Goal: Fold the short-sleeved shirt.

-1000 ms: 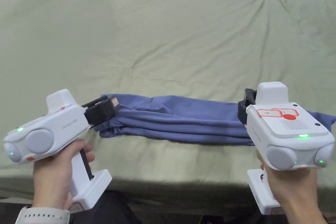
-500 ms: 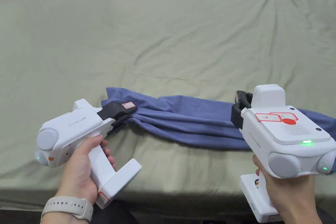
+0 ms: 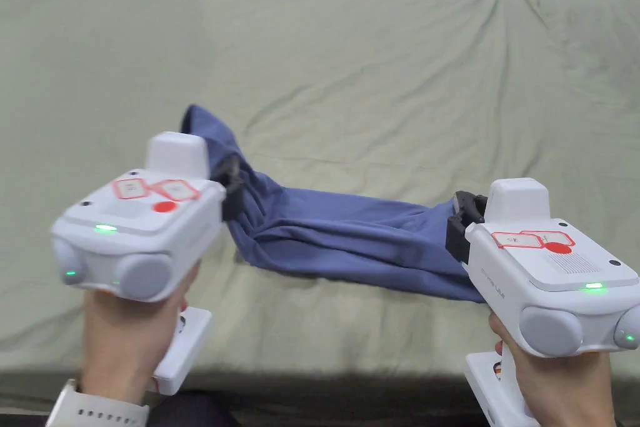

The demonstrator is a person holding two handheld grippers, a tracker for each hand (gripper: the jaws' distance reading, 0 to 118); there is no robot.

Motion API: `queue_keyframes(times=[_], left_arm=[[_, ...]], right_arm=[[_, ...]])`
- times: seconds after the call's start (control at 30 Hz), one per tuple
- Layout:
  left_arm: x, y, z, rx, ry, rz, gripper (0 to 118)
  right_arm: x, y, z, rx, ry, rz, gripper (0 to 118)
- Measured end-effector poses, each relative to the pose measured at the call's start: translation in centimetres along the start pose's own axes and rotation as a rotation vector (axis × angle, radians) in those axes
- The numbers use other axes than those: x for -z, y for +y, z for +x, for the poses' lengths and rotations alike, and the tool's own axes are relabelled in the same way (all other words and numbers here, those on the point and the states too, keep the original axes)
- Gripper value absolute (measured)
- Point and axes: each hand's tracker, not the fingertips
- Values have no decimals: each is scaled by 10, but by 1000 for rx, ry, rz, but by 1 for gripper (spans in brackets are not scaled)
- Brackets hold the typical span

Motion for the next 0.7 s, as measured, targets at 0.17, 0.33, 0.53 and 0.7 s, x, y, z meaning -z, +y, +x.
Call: queue_keyframes(times=[0.17, 0.33, 0.53, 0.7], left_arm=[[54, -15, 94, 313, -36, -155, 11], [91, -39, 134, 402, -4, -290, 51], [39, 5, 85, -88, -153, -126, 89], [36, 7, 25, -441, -146, -130, 92]], right_arm=[[-2, 3, 17, 12, -10, -32, 0], [-5, 3, 33, 45, -4, -44, 0], [-11, 2, 45, 59, 52, -28, 0], [-12, -2, 44, 68, 68, -28, 0]])
